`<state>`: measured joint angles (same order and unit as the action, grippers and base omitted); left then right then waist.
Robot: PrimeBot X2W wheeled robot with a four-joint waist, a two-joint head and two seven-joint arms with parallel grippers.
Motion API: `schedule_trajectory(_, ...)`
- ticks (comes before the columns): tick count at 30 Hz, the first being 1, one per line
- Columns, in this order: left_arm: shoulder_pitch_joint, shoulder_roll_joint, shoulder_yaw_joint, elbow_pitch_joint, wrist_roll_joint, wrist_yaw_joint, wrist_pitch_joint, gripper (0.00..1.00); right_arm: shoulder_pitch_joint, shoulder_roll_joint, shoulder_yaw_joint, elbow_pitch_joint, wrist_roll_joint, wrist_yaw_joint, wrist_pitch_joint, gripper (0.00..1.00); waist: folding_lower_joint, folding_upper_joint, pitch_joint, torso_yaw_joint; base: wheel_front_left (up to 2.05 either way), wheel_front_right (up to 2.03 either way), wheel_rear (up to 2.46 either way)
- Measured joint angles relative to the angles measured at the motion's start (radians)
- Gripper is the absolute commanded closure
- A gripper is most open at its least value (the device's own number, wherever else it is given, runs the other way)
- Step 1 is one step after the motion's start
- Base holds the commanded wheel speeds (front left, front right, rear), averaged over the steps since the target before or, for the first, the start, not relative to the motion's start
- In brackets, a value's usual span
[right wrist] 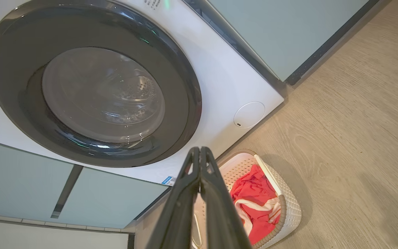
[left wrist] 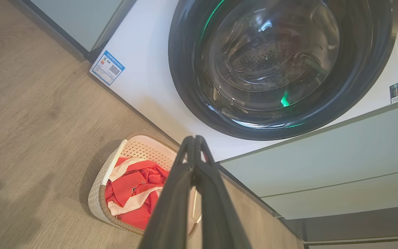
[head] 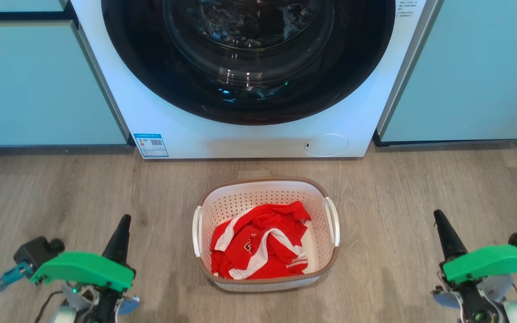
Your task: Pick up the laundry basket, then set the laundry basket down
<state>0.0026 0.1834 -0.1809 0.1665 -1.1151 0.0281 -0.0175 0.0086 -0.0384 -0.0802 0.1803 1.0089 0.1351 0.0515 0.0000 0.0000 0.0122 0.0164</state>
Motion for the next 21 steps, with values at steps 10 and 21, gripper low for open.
schedule_trajectory(10,-0.005,-0.016,0.035,0.015,-0.084,-0.024,0.017,1.0,-0.009,-0.001,-0.01,0.014,0.099,0.0,0.009,1.0,0.0,0.0,-0.002,-0.003,0.0,0.0,0.0)
schedule_trajectory(21,-0.009,-0.042,0.08,0.039,-0.188,-0.057,0.035,1.0,-0.027,-0.001,-0.015,0.033,0.22,-0.002,0.018,1.0,0.0,0.0,-0.003,-0.006,0.0,0.0,0.0)
